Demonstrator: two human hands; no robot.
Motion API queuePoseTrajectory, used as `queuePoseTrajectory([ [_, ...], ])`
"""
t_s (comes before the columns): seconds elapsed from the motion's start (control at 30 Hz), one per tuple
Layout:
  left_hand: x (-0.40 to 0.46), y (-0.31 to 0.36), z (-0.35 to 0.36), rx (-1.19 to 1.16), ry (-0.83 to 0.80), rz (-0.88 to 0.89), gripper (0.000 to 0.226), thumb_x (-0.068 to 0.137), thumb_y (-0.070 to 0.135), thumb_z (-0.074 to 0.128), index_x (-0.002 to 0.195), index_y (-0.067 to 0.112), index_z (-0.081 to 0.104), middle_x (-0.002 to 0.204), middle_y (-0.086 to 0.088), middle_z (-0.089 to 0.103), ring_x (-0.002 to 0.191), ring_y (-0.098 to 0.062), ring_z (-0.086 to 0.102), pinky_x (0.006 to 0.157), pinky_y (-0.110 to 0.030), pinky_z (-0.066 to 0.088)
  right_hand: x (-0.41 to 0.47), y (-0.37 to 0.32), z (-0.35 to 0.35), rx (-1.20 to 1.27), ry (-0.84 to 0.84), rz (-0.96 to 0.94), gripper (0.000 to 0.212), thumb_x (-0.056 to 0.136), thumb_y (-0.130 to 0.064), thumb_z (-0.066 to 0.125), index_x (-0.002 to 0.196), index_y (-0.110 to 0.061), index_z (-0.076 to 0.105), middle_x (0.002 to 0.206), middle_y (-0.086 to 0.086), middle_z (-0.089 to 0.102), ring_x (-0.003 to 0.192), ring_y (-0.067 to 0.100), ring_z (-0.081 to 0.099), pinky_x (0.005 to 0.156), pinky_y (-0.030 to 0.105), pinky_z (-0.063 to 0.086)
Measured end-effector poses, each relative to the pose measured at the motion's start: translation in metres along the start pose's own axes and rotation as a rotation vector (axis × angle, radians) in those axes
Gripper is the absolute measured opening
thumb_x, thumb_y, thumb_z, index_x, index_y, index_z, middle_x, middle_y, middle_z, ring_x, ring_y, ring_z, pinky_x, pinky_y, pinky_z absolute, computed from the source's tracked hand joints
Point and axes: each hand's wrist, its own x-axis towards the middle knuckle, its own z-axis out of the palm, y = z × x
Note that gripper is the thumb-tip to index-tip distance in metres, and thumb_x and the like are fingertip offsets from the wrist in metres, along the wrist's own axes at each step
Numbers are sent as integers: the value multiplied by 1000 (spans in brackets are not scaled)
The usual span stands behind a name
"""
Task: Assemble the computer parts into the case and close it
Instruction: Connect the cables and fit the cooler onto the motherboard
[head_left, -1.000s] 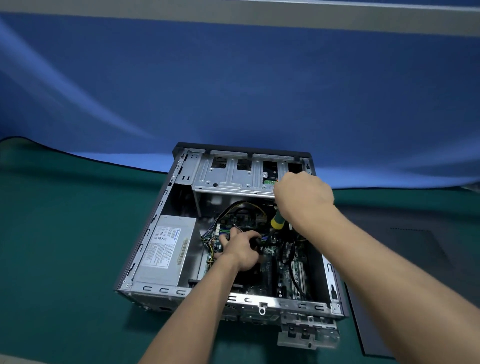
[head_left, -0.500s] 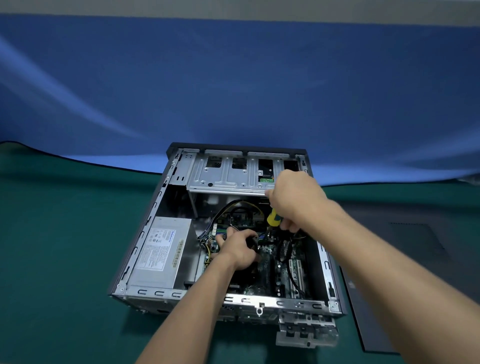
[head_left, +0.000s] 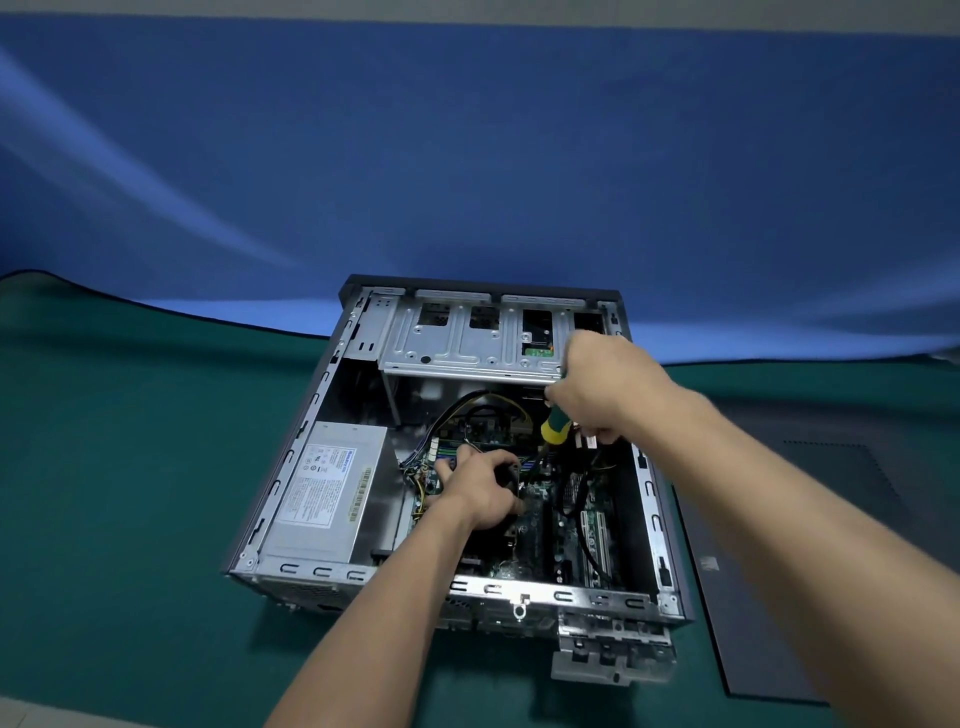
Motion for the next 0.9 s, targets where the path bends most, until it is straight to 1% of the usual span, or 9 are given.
queuePoseTrajectory([
  [0.1,0,0,0,5,0,-4,47,81,26,73,123,37,55,119,-3,32,123,-30,19,109,-48,25,-3,3,2,-125,133,0,12,96,-22,47,92,-13,40,104,9,60,75,26,46,63,30,36],
  [0.2,1,0,1,-1,10,-7,43,81,25,72,119,38,56,113,-1,30,123,-30,19,109,-47,26,-2,-1,0,12,-7,-37,21,91,-17,49,107,-13,36,96,7,52,65,24,53,56,31,41],
  [0.27,1,0,1,-5,14,-3,45,80,27,74,119,38,57,110,0,29,122,-30,20,109,-47,26,-1,-1,3,-41,44,-35,10,91,-11,49,95,-11,40,95,9,58,64,23,51,53,29,41],
  [0.33,0,-1,1,-4,14,-3,48,79,28,74,122,38,56,116,-2,32,123,-31,19,110,-47,25,-1,1,5,-161,144,16,14,91,-9,50,82,-11,40,91,9,59,70,25,47,56,28,37],
  [0.43,0,-1,0,-8,10,-3,47,80,28,74,122,38,56,118,-3,32,123,-30,18,110,-46,25,3,6,-3,-137,36,55,14,91,-17,51,89,-9,41,93,7,57,64,22,48,49,27,32],
  [0.53,0,-1,0,-18,10,1,45,80,27,74,120,37,57,111,0,29,122,-30,19,109,-45,26,3,7,-6,-12,-57,19,20,91,-16,52,104,-10,38,84,8,56,60,23,53,50,28,42],
  [0.6,0,-1,0,-15,7,1,45,80,28,74,121,37,57,114,-1,31,123,-31,19,110,-46,26,-1,9,1,-95,63,13,8,91,-12,52,93,-9,45,68,4,45,59,21,47,48,27,36],
  [0.73,-1,1,0,-8,7,-7,47,80,28,74,122,37,56,122,-4,32,124,-31,19,110,-47,25,-6,14,10,-195,190,30,19,90,-17,53,78,-10,40,70,2,45,59,21,42,44,25,24],
  [0.9,-2,0,-1,-14,1,-9,45,79,26,74,120,36,57,124,-6,32,128,-35,16,110,-50,24,-13,23,16,-13,211,-114,21,86,-24,58,96,-10,46,76,4,54,75,27,54,55,29,34],
])
